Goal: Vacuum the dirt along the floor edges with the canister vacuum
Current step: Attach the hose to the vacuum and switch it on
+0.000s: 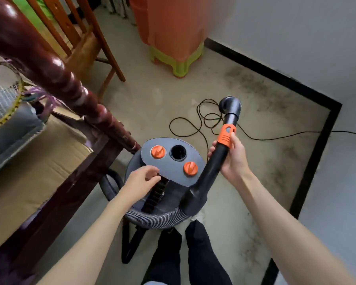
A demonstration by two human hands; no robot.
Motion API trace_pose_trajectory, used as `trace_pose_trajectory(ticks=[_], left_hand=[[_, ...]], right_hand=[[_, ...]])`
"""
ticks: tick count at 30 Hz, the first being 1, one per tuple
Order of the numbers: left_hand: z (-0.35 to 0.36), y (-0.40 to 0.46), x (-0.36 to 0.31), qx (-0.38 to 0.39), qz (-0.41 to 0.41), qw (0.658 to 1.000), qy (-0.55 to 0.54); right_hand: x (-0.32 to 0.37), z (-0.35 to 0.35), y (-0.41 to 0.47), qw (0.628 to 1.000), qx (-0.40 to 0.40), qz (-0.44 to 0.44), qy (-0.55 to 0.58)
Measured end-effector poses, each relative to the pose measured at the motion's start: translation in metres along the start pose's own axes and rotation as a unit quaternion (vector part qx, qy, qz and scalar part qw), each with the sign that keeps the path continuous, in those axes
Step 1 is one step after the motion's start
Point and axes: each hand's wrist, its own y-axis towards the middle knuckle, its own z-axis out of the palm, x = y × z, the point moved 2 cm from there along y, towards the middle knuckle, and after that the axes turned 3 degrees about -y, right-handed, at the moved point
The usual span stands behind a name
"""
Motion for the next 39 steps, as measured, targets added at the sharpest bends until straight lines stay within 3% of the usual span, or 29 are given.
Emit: trace_pose_trajectory(ticks=[3, 16, 29, 39], left_hand=[[0.003, 0.030, 0.011, -0.079, 0.011, 0.996, 0.040], [0.028, 0.113, 0.031, -0.163, 0.048, 0.977, 0.133], [0.026, 0.119, 0.037, -0.176, 0.095, 0.969, 0.143], [0.022, 0.119, 0.036, -0.144, 0.113, 0.975, 0.122]], right_hand=[[-0.013, -0.007, 0.019, 1.000, -0.010, 0.010, -0.020], [-0.048, -0.038, 0.075, 0.999, 0.004, 0.019, -0.027], [-0.054, -0.036, 0.091, 0.999, 0.006, 0.047, -0.028], [-0.056, -0.032, 0.092, 0.998, 0.002, 0.048, -0.028]])
